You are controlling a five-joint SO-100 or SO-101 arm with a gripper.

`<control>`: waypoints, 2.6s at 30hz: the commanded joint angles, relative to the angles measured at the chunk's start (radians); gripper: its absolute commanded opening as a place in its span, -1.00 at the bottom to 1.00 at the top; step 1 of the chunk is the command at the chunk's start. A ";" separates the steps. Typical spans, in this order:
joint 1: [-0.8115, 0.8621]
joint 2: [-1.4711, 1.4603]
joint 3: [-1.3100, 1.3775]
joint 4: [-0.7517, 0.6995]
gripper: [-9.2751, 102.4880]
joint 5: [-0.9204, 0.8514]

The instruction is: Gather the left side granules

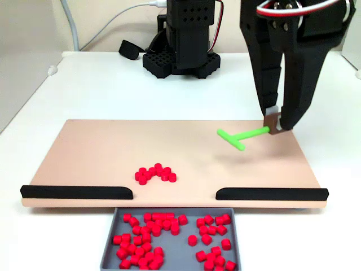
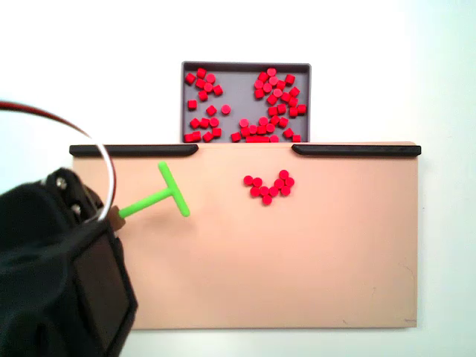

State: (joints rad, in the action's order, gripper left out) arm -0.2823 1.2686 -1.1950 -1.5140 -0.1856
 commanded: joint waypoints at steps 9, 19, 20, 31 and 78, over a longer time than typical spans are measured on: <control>0.103 0.399 -0.316 -0.002 -0.84 -0.741; 0.253 0.529 -0.505 -0.002 -0.84 -1.269; 0.265 0.529 -0.514 -0.002 -0.84 -1.305; 0.321 0.532 -0.541 -0.002 -0.84 -1.420; 0.307 0.563 -0.541 0.000 -0.84 -1.269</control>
State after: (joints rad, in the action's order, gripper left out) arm 0.0077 1.7932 -1.7411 -1.5140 -1.4573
